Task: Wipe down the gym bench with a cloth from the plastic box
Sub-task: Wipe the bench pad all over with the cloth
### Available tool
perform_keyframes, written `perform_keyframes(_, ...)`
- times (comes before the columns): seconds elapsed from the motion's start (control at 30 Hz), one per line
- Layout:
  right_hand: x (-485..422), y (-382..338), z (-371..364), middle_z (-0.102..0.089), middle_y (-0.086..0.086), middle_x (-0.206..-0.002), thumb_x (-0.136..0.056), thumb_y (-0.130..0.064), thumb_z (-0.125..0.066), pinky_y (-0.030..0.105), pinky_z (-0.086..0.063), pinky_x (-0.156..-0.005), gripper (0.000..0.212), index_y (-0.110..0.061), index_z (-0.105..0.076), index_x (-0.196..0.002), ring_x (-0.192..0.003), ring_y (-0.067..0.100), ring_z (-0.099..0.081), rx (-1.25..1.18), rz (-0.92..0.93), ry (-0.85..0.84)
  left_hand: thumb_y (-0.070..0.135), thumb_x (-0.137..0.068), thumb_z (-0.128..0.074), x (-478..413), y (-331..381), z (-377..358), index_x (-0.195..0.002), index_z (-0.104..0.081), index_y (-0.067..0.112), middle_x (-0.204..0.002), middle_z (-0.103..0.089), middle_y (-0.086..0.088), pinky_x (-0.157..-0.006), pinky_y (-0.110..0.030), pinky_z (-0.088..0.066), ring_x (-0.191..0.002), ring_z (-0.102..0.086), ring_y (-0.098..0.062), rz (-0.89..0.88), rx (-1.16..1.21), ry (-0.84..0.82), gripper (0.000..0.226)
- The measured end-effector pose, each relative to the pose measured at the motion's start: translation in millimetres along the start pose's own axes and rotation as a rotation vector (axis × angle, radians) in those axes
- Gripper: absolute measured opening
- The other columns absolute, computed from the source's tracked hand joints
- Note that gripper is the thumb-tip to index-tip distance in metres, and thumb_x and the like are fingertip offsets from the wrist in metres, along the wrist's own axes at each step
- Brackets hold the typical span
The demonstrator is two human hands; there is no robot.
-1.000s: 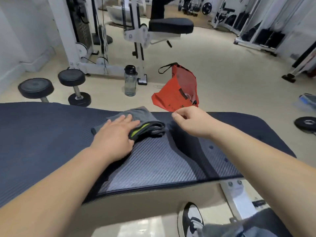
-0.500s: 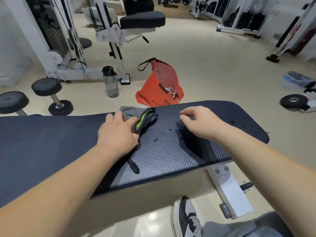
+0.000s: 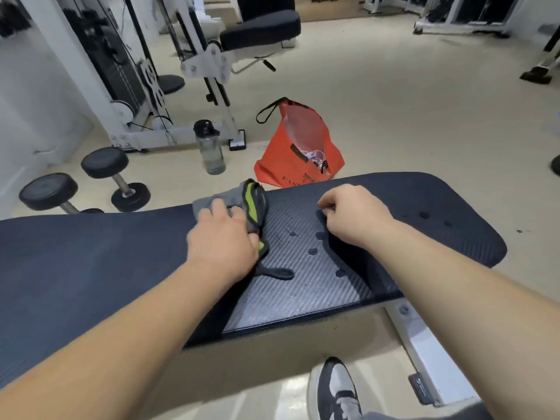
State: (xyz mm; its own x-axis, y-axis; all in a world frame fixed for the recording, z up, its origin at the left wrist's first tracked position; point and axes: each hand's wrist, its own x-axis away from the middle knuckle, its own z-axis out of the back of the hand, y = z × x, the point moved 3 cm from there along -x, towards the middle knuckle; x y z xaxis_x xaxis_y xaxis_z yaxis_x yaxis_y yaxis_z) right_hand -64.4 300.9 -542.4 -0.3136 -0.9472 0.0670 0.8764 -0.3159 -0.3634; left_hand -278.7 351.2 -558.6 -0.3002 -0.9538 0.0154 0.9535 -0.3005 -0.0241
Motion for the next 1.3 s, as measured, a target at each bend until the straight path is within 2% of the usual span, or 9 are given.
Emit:
perform_keyframes(0.2, -0.4, 9.1, 0.6, -0.071, -0.002, -0.132, -0.095, -0.005, -0.05, 0.045, -0.053, -0.105, 0.044, -0.024, -0.071, -0.129, -0.124, 0.022, -0.064, -0.225, 0.076, 0.001, 0.055, -0.089, -0.035, 64.3, 26.4, 6.4, -0.143, -0.034, 0.027, -0.121, -0.041, -0.004, -0.072, -0.042, -0.052, -0.11, -0.048, -0.028, -0.499, -0.033, 0.01, 0.061)
perform_keyframes(0.27, -1.7, 10.3, 3.6, -0.071, -0.002, -0.134, -0.096, -0.007, -0.052, 0.042, -0.052, -0.107, 0.043, -0.023, -0.071, -0.13, -0.124, 0.02, -0.064, -0.263, 0.085, 0.016, 0.053, -0.089, -0.037, 41.7, 17.8, 5.5, -0.146, -0.034, 0.029, -0.12, -0.042, -0.004, -0.073, -0.043, -0.055, -0.109, -0.05, -0.029, -0.516, -0.096, 0.011, 0.062)
perform_keyframes(0.4, 1.8, 19.6, 7.9, -0.071, -0.001, -0.134, -0.099, -0.012, -0.056, 0.038, -0.05, -0.109, 0.035, -0.02, -0.072, -0.128, -0.126, 0.019, -0.063, -0.261, 0.062, 0.02, 0.045, -0.093, -0.042, -24.3, 25.8, 1.9, -0.138, -0.044, 0.018, -0.123, -0.04, -0.011, -0.085, -0.048, -0.051, -0.116, -0.047, -0.035, -0.142, 0.01, -0.027, 0.052)
perform_keyframes(0.47, 4.7, 25.5, 9.4, -0.072, -0.001, -0.133, -0.1, -0.012, -0.056, 0.037, -0.049, -0.11, 0.033, -0.019, -0.073, -0.127, -0.126, 0.019, -0.063, -0.268, 0.047, 0.031, 0.046, -0.093, -0.041, -22.9, 46.8, -0.8, -0.136, -0.045, 0.016, -0.123, -0.039, -0.012, -0.085, -0.047, -0.048, -0.118, -0.045, -0.035, -0.096, 0.051, 0.0, 0.052)
perform_keyframes(0.63, 8.6, 31.6, 12.6, -0.076, -0.002, -0.125, -0.098, -0.01, -0.054, 0.039, -0.052, -0.105, 0.033, -0.021, -0.077, -0.12, -0.119, 0.019, -0.067, -0.261, 0.061, 0.081, 0.051, -0.092, -0.036, 45.9, 72.8, -1.5, -0.148, -0.032, 0.026, -0.126, -0.039, -0.005, -0.079, -0.043, -0.051, -0.115, -0.047, -0.029, -0.547, 0.045, 0.038, 0.062)
perform_keyframes(0.7, 10.2, 34.7, 13.7, -0.076, -0.003, -0.125, -0.098, -0.01, -0.054, 0.039, -0.052, -0.105, 0.034, -0.021, -0.076, -0.122, -0.119, 0.019, -0.067, -0.269, 0.05, 0.087, 0.051, -0.091, -0.038, 27.1, 57.9, 0.0, -0.149, -0.031, 0.031, -0.124, -0.04, -0.005, -0.082, -0.044, -0.054, -0.113, -0.049, -0.029, -0.608, -0.002, 0.013, 0.062)
perform_keyframes(0.9, 13.6, 40.0, 13.2, -0.074, -0.003, -0.127, -0.099, -0.017, -0.058, 0.039, -0.053, -0.104, 0.031, -0.023, -0.075, -0.124, -0.118, 0.018, -0.066, -0.266, 0.03, 0.064, 0.053, -0.094, -0.039, -8.1, 55.8, -1.3, -0.129, -0.051, 0.019, -0.117, -0.04, -0.008, -0.088, -0.048, -0.049, -0.113, -0.049, -0.034, -0.133, 0.103, -0.014, 0.051)
perform_keyframes(1.13, 13.9, 32.2, 14.6, -0.075, -0.003, -0.124, -0.097, -0.018, -0.059, 0.038, -0.053, -0.103, 0.03, -0.024, -0.075, -0.122, -0.115, 0.018, -0.068, -0.287, 0.05, 0.074, 0.052, -0.092, -0.034, 57.2, 69.4, 3.9, -0.15, -0.029, 0.028, -0.122, -0.041, -0.004, -0.077, -0.042, -0.053, -0.109, -0.052, -0.029, -0.619, 0.015, -0.004, 0.063)
perform_keyframes(1.3, 25.8, 47.2, 29.3, -0.074, -0.004, -0.124, -0.099, -0.02, -0.058, 0.032, -0.051, -0.103, 0.03, -0.022, -0.075, -0.124, -0.116, 0.016, -0.067, -0.296, 0.01, 0.112, 0.051, -0.097, -0.037, 15.2, 65.5, 0.8, -0.139, -0.043, 0.017, -0.122, -0.039, -0.01, -0.087, -0.049, -0.051, -0.113, -0.052, -0.035, -0.154, 0.059, -0.066, 0.055)
